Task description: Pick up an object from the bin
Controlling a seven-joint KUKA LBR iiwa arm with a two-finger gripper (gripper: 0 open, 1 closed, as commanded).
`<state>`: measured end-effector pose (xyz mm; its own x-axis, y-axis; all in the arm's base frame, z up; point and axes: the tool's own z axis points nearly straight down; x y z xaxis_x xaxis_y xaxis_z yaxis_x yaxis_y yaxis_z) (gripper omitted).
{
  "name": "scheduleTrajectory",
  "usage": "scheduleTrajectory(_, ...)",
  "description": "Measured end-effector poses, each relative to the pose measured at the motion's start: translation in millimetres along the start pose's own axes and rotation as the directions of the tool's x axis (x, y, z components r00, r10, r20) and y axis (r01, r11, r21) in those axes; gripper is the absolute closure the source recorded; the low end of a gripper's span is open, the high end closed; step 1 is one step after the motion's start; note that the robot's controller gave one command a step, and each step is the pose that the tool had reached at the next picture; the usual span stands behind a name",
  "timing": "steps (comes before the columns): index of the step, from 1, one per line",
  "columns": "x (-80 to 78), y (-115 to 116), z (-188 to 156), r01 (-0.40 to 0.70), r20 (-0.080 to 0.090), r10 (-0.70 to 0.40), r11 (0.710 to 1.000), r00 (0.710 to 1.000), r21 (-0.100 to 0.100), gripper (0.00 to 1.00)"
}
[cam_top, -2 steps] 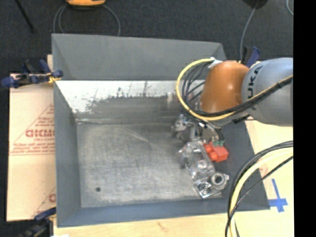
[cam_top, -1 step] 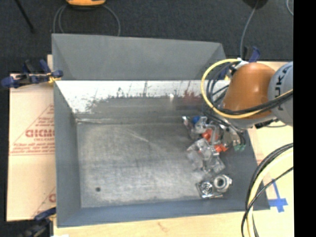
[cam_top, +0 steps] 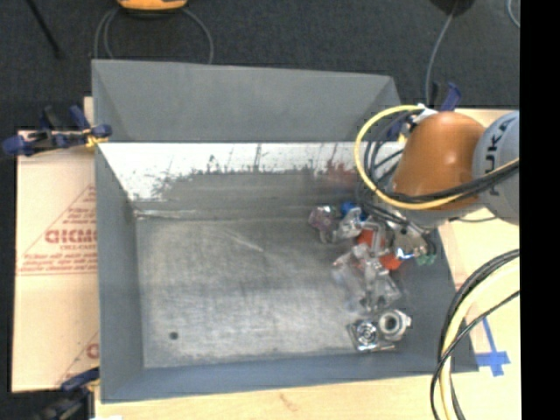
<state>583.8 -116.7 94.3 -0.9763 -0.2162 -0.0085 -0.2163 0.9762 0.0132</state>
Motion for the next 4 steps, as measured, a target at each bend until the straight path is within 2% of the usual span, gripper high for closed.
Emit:
scheduleTrajectory(1,-1.8,-23,-15,-0.085,-0.011,0.085,0.996,0.996,0.0,0.0)
scheduleTrajectory(2,-33.5,-22,2,-0.19,-0.012,0.19,0.982,0.982,0.002,0.0)
scheduleTrajectory(3,20.6,-5,18,-0.493,0.017,0.493,0.87,0.87,0.012,0.0)
scheduleTrajectory(4,19.2,-6,17,-0.494,0.023,0.493,0.87,0.87,0.012,1.0)
